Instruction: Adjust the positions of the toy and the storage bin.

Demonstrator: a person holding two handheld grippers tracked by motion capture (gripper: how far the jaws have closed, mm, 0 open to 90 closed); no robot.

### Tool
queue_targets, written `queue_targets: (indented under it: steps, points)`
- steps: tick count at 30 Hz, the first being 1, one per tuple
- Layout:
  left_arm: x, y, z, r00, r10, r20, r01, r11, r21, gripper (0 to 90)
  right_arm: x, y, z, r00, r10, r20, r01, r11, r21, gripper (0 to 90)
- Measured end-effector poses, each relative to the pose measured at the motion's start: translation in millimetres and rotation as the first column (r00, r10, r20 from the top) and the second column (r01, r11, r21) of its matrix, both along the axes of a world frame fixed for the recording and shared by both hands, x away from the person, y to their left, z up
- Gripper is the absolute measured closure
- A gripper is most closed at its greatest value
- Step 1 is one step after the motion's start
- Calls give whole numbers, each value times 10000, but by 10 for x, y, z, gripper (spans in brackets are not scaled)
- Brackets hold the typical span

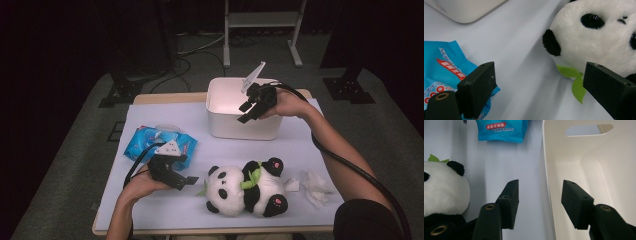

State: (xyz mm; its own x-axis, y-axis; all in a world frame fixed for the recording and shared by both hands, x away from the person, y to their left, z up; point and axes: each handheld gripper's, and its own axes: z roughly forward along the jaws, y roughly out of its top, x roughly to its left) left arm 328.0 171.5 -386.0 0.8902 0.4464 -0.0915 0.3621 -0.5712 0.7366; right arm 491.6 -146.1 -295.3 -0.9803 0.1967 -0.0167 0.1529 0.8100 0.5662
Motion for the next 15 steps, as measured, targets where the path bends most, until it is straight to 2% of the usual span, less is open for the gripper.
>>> queue_targets:
  steps: [2, 15]
  points:
    - [-2, 6, 1, 10000, -10, 12, 10, 10000, -16, 107, 25, 1, -16, 9999, -56, -137, 55, 10000, -27, 491]
    - [1, 19, 8, 10000, -28, 16, 28, 10000, 15, 107, 57, 37, -81, 9999, -65, -157, 59, 9993, -376, 634]
